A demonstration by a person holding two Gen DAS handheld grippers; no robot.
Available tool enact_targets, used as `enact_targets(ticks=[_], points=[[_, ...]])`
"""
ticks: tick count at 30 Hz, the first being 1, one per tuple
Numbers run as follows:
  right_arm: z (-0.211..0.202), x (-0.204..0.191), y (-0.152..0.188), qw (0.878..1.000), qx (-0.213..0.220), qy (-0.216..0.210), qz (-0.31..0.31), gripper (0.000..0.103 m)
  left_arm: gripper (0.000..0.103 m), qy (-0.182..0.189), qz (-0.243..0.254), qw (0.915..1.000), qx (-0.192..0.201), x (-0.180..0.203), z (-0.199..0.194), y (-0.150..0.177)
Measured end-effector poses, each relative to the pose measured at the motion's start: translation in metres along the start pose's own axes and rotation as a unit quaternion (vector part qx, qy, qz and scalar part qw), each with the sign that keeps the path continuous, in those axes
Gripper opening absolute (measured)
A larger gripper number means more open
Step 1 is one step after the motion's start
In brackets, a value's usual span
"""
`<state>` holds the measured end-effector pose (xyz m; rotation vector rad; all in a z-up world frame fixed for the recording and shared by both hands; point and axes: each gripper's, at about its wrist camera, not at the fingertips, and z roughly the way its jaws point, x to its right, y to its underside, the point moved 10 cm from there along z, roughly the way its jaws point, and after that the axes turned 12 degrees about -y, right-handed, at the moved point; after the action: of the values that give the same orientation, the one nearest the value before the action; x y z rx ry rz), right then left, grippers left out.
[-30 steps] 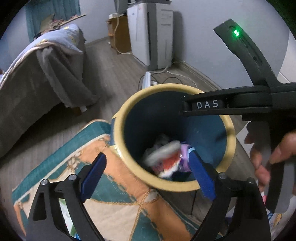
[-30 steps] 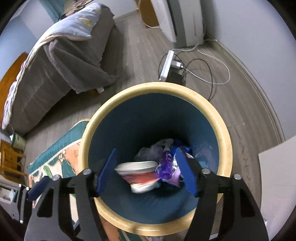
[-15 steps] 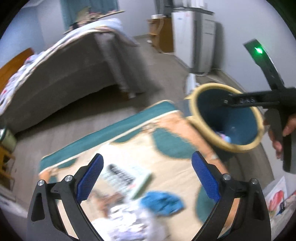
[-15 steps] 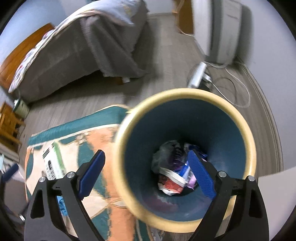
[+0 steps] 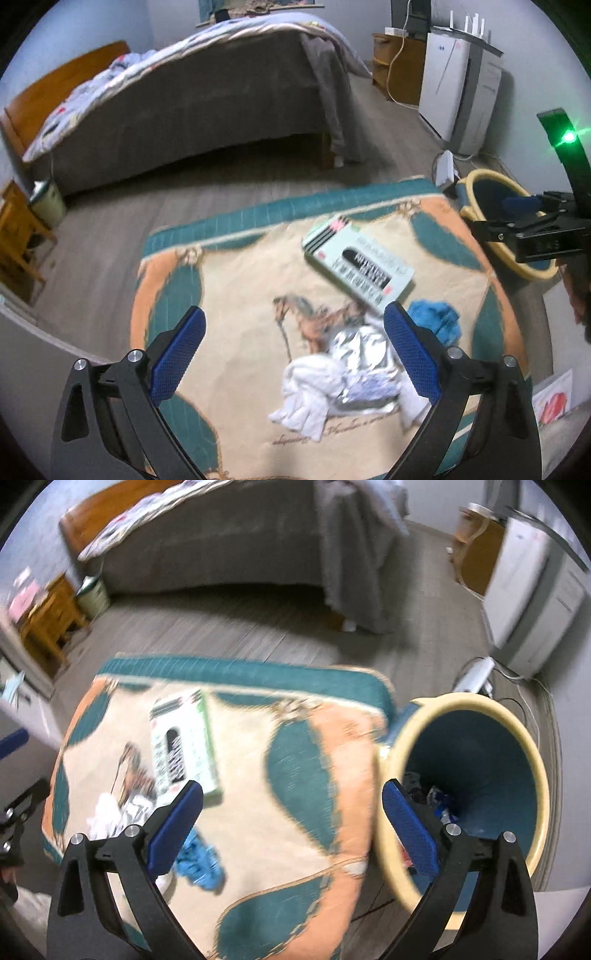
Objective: Collect trash
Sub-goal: 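Move both tools back over the rug toward the blue mask and towel, then grasp the blue mask with the right tool while the left tool grasps the white towel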
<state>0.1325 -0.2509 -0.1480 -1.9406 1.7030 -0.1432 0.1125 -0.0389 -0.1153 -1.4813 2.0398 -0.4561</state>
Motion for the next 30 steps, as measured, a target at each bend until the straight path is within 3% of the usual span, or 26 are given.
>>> enact_targets(ticks=[3,9,19,24,26,30], points=[[0.006,-0.013,0.008,1.0,-0.019,0.003,-0.002,0.096,0.096,-0.016,0.012,0.9996,-0.019,-0.013,0.011,0.019],[0.01,-0.021,0.025,0.999,-0.031,0.016,0.025,0.096,0.096,0.0,0.009,0.9996,-0.026,-0.026,0.014,0.035],[0.033,-0.04,0.05,0.997,-0.069,0.026,0.033,0.088,0.096,0.016,0.05,0.9964,-0.067,-0.005,0.036,0.069],[0.052,-0.053,0.063,0.994,-0.107,0.001,0.027,0.076,0.094,0.026,0.072,0.9926,-0.094,0.007,0.047,0.081],[0.06,-0.06,0.069,0.992,-0.124,-0.013,0.025,0.065,0.093,0.034,0.078,0.9905,-0.108,0.011,0.053,0.087],[0.072,-0.071,0.074,0.989,-0.147,-0.009,-0.01,0.053,0.076,0.055,0.081,0.987,-0.127,0.019,0.061,0.092]])
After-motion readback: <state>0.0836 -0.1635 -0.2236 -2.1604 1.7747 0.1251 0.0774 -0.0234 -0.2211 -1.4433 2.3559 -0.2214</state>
